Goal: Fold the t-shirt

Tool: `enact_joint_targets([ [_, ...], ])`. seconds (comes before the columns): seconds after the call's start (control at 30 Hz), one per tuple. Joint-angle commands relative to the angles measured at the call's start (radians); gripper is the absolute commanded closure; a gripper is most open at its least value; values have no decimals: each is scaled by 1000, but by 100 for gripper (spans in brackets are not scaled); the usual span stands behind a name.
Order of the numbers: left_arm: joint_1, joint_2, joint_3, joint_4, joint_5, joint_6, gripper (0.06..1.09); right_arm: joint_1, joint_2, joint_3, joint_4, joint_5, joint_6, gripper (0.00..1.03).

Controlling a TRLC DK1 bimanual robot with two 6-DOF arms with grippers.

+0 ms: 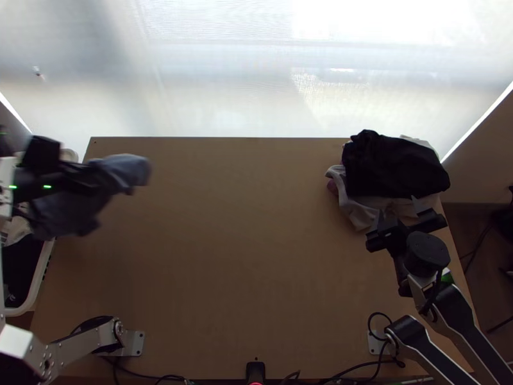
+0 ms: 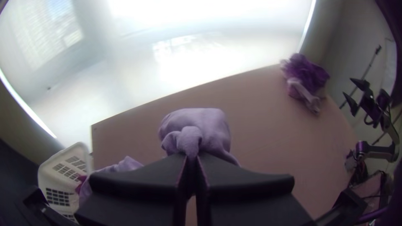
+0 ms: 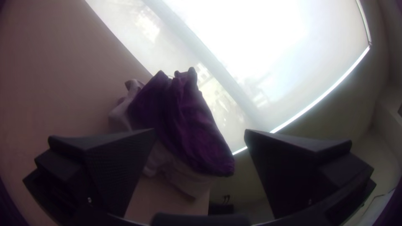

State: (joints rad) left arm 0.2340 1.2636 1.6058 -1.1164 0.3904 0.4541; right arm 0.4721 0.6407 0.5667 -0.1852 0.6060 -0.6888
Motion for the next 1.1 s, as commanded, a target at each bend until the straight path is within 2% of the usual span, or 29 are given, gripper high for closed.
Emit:
enact_joint_targets([
  [0.0, -679, -93, -103, 79, -182, -255, 104, -20, -81, -1, -115, 5, 31, 5],
  [0.1, -884, -40, -184, 162, -263, -273, 102, -23, -139, -1, -178, 6, 31, 5],
  [0.2, -1003, 42, -230, 280, -265, -319, 102, -46, -194, -2, -220, 9, 29, 5],
  [0.3, -1098, 166, -167, 366, -268, -344, 102, -78, -216, -5, -243, 14, 35, 5],
  [0.33, -1119, 211, -132, 383, -268, -358, 94, -90, -217, -5, -247, 14, 37, 5],
  [0.37, -1144, 253, -99, 403, -269, -365, 67, -105, -217, -5, -247, 14, 40, 5],
  [0.4, -1167, 293, -66, 398, -269, -362, 24, -116, -217, -4, -249, 14, 48, 5],
  [0.43, -1185, 319, -33, 386, -274, -362, 9, -116, -213, -2, -249, 14, 52, 5],
  [0.63, -1144, 230, 19, 279, -266, -387, 10, -101, -151, 4, -250, 12, 107, 5],
  [0.7, -1118, 166, 39, 199, -199, -413, 10, -93, -110, -2, -240, 6, 133, 5],
  [0.77, -1101, 99, 42, 132, -197, -414, 10, -73, -55, 7, -240, -20, 170, 5],
  [0.87, -940, 6, -72, 78, -209, -330, 11, 2, 10, 24, -238, -55, 193, 5],
  [0.97, -707, -41, -244, 79, -206, -181, 11, 91, 122, 68, -240, -83, 238, 5],
  [1.07, -608, -49, -359, 86, -199, -117, 11, 172, 272, 171, -241, -109, 284, 5],
])
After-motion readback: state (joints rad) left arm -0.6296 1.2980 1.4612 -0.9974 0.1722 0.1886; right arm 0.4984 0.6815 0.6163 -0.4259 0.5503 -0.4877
